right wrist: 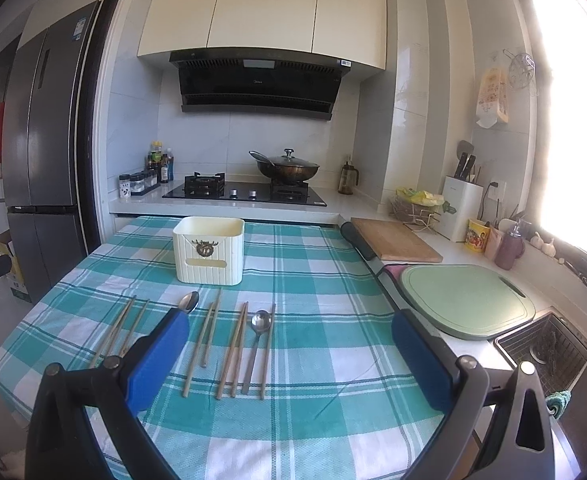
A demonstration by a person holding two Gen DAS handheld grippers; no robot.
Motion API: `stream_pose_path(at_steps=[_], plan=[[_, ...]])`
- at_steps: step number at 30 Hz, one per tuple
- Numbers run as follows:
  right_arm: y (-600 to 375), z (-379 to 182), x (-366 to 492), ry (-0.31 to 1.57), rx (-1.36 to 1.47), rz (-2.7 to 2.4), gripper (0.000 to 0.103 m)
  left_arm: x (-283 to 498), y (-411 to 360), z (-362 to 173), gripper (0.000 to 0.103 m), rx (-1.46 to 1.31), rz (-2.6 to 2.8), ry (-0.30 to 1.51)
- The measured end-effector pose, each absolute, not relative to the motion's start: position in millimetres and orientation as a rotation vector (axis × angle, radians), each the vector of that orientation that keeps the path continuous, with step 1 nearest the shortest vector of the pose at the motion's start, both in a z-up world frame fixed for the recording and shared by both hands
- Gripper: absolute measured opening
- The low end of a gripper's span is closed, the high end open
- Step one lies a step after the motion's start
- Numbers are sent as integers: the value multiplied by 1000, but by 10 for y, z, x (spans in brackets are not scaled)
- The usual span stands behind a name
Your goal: Organize utensils
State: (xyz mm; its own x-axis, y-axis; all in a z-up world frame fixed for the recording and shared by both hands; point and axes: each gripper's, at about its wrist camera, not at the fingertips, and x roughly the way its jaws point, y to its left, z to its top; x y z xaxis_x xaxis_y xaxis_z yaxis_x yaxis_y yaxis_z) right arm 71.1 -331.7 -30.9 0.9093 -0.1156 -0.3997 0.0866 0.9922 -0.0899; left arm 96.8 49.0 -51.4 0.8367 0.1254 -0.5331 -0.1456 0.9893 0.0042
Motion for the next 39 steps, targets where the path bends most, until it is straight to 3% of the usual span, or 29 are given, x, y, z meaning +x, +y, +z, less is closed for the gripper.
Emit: stream_pose_path(at_steps=[13, 26, 28, 30, 32, 39], plan=[[-3588, -837, 1301, 561, -88, -165, 103, 1495, 394, -1149, 103, -20, 42, 776], [-3659, -1698, 2255, 868, -68, 27, 102, 2322, 561, -1710, 103, -18, 11, 951], [-3602, -1801, 2400, 898, -78, 60, 96, 2452, 548, -1805, 103, -4, 3, 974], [-3557, -1915, 2558, 941, -89, 84, 75, 2571, 546, -1894, 103, -2, 0, 996], [-3541, -2004, 2674, 972, -88, 99, 65, 2671, 553, -1963, 103, -13, -2, 1018], [-3520, -2198, 2831, 1018, -112, 109, 61, 2912, 486, -2103, 103, 1, -5, 1040]])
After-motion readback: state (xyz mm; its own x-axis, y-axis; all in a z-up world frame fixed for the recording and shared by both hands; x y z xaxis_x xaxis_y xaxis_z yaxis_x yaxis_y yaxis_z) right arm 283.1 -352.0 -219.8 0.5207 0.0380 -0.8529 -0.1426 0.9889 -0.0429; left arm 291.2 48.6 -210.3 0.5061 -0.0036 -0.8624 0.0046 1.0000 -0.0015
